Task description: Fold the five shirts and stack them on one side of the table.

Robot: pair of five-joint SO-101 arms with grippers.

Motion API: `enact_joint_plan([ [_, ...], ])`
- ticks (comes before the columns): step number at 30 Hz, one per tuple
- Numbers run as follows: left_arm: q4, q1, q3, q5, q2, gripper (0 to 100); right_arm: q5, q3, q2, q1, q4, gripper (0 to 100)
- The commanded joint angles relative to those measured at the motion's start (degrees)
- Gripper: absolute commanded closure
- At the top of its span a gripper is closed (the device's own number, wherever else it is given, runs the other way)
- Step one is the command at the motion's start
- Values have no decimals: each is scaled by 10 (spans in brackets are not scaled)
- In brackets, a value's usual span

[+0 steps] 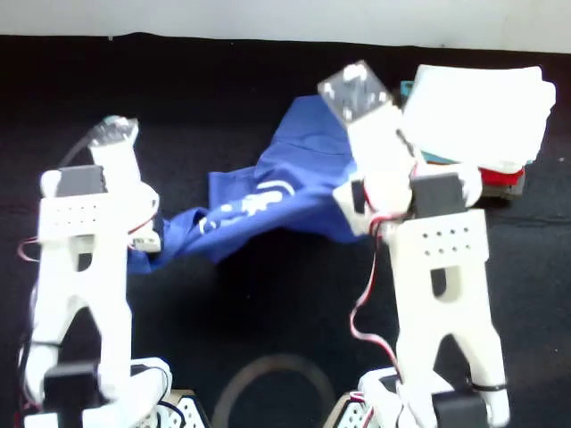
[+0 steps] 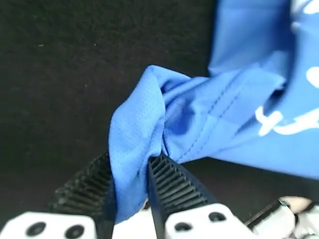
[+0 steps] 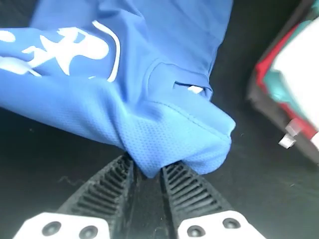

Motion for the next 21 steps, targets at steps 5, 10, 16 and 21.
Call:
enact_joint_plan([
  [5,-56,-22,7,-1,156,881,11,319,-108,20,-178,991],
  [10,40,-46,-93,-2,215,834,10,336,-140,21,-178,991],
  [16,232,-34,-276,-11,211,832,10,341,-192,29,-170,991],
  [21,229,90,-232,-94,176,832,10,341,-203,29,-162,991],
])
